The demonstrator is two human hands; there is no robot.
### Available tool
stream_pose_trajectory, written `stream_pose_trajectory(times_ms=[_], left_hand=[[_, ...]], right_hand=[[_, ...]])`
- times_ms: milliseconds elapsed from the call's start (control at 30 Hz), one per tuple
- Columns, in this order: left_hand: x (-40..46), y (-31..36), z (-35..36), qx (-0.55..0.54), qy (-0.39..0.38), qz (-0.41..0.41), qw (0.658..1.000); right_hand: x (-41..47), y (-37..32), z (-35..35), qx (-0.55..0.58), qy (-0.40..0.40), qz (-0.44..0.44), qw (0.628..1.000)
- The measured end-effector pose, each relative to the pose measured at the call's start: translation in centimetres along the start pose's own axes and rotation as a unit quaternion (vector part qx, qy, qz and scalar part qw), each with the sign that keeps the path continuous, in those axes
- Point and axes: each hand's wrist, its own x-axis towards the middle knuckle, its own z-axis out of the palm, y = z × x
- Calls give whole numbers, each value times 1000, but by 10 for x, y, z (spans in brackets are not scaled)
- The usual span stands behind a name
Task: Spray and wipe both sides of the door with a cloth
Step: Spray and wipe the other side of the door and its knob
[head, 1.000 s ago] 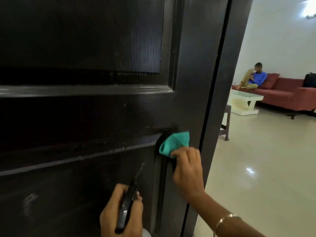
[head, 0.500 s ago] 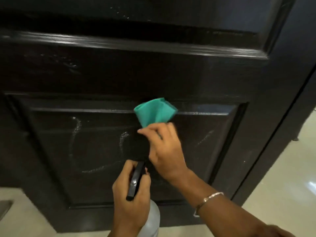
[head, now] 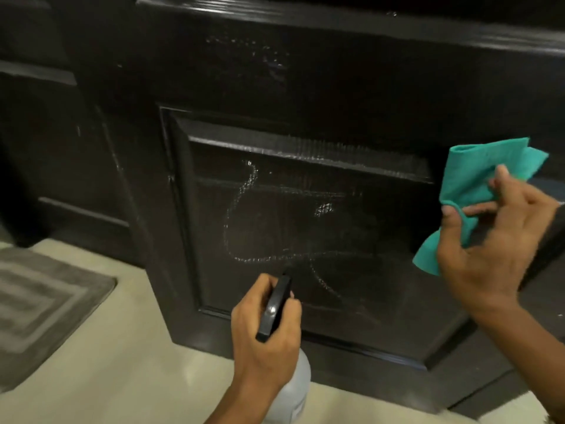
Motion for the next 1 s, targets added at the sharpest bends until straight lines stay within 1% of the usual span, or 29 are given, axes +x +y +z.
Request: stream_pose_trajectory(times_ms=[100,167,233,333,400,500,633,667,900,933,967,1000], left_hand=[[-13,-14,-16,22,-11,19,1000],[-23,-27,-26,42,-14,12,999],[-30,-38,-32,47,-5,-10,999],[-35,-44,-37,46,7,-19,999],[-35,-43,-35,35,8,-25,999],[-30,-39,-29,31,9,-28,999],[-22,-34,-26,18,0,-14,1000],[-21,-34,-26,15,5,-15,1000],[-30,-60,-40,23,33,12,999],[-33,-63,-40,23,38,15,999],[-35,-67,-40,22,44,15,999],[-37,-71,-39,23,54,12,998]], right_hand=[[-4,-5,8,-8,31,7,999],[-5,-7,8,-9,34,-5,999],[-8,-9,9,-15,19,-30,999],[-15,-14,17,-33,-12,-67,997],[-21,-18,25,-35,-18,-75,996],[-26,-29,37,-9,-30,-74,997],[-34,-42,44,26,-118,-142,983],[-33,-44,46,30,-124,-150,980],[-38,-69,87,41,-16,-93,995],[-43,-73,95,38,-21,-102,994],[-51,-76,105,36,-49,-134,989],[-65,-76,115,39,-98,-191,976]])
